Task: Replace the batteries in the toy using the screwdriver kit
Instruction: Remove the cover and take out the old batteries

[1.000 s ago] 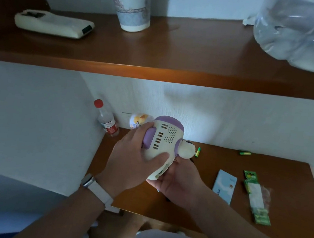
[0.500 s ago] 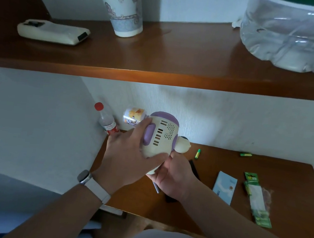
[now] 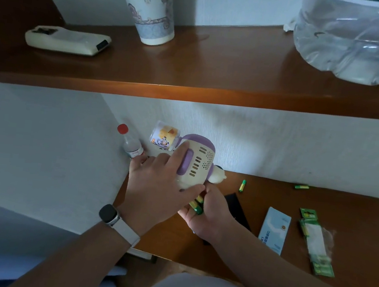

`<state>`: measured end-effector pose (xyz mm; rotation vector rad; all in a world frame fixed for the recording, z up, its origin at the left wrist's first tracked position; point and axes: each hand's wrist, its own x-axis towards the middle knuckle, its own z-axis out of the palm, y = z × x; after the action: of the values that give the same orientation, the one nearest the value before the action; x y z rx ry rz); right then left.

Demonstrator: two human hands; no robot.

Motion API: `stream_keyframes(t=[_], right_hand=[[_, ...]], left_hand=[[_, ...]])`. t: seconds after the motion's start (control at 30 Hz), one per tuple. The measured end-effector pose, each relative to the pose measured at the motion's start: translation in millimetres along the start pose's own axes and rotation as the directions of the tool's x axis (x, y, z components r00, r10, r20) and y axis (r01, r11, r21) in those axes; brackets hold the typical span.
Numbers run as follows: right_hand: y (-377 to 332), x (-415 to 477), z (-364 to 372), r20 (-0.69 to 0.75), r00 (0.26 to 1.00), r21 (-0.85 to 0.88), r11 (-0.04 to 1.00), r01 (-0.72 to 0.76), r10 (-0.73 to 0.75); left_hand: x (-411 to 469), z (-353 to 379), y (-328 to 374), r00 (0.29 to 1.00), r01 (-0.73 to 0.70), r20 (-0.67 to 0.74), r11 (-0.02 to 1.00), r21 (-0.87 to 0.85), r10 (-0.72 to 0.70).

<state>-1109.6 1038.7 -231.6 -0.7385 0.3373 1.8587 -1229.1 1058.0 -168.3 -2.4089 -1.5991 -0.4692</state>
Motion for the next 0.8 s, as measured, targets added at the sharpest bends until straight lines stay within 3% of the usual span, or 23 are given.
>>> stream_keyframes(t=[0.27, 0.57, 0.8], right_hand=[[1, 0, -3, 0.076, 0.995, 0.013, 0.997, -0.072, 0.071], [-2, 5, -13, 0.01, 0.995, 0.0, 0.995, -0.099, 0.098], [1, 3, -4, 0.064, 0.995, 0.016, 0.997, -0.072, 0.071]], left_hand=[[-1, 10, -15, 0.999, 0.036, 0.017, 0.999, -0.038, -0.035], [-1, 14, -25, 0.999, 0.054, 0.01, 0.994, -0.091, -0.053], [-1, 11, -15, 1.0, 0.006, -0.005, 0.994, -0.111, -0.006]])
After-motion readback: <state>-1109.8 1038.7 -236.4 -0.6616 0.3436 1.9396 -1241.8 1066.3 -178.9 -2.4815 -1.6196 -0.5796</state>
